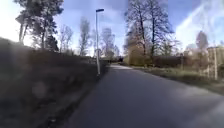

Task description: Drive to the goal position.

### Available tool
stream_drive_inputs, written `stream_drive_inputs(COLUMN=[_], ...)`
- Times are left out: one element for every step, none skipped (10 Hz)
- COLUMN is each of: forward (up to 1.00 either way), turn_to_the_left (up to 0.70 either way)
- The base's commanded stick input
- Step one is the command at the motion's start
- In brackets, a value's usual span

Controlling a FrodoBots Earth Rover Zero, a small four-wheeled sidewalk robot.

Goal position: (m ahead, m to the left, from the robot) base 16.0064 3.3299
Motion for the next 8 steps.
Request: stream_drive_inputs(forward=[1.00, 1.00, 1.00, 1.00, 1.00, 1.00, 1.00, 1.00], turn_to_the_left=[-0.28, -0.40, -0.39, -0.31, -0.06, 0.00, 0.00, 0.00])
